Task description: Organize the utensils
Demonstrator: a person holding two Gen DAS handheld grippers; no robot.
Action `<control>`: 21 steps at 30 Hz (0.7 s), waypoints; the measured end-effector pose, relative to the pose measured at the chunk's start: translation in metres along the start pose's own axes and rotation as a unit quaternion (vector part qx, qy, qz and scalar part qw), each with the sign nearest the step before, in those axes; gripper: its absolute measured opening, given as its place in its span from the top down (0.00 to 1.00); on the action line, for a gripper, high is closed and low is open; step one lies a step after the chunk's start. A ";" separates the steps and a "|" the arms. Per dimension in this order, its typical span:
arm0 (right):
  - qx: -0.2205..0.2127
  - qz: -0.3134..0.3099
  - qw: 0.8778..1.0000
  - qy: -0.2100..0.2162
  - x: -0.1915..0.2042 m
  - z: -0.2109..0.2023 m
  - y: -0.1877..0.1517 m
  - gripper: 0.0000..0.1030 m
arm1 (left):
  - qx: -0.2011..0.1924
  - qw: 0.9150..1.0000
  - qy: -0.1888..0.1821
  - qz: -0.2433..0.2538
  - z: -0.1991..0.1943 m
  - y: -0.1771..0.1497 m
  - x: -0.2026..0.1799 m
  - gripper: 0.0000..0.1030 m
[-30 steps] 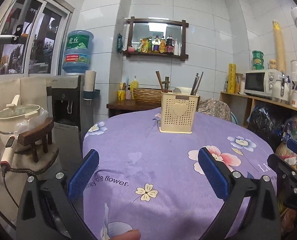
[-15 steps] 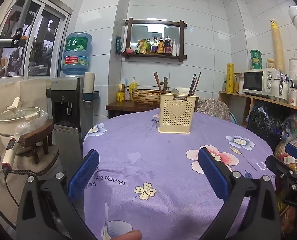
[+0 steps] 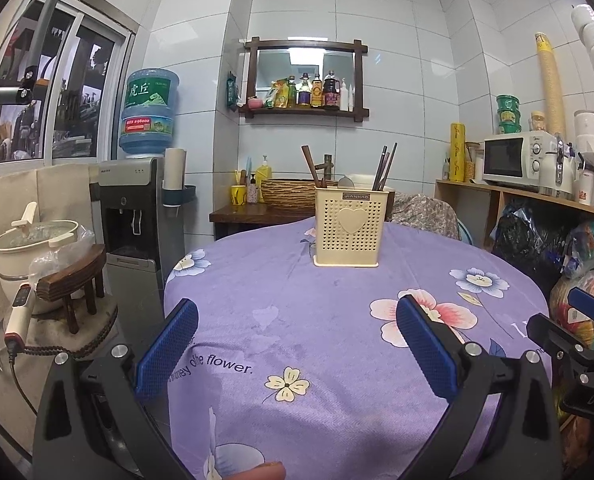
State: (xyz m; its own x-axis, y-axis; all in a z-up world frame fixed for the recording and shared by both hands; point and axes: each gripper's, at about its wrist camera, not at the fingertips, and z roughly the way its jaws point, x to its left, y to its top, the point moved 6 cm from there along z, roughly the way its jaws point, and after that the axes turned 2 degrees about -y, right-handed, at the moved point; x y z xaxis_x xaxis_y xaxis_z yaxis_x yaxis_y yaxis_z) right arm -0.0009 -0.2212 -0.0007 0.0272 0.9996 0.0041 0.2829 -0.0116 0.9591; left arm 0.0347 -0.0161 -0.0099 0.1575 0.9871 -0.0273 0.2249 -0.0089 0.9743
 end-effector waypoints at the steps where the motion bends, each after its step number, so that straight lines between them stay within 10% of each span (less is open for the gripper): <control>1: 0.000 0.000 1.000 0.000 0.000 0.000 0.000 0.06 | 0.000 1.000 -0.001 -0.001 0.000 0.000 0.000 0.05; 21: 0.005 0.005 1.000 0.002 -0.002 0.003 -0.003 0.06 | 0.005 1.000 -0.007 -0.003 0.001 0.000 -0.001 0.05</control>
State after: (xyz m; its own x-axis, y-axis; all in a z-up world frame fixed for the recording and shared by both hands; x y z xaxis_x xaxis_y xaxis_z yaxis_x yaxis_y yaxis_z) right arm 0.0007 -0.2231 -0.0041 0.0270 0.9995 0.0155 0.2914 -0.0227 0.9563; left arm 0.0354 -0.0172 -0.0099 0.1704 0.9847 -0.0357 0.2349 -0.0054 0.9720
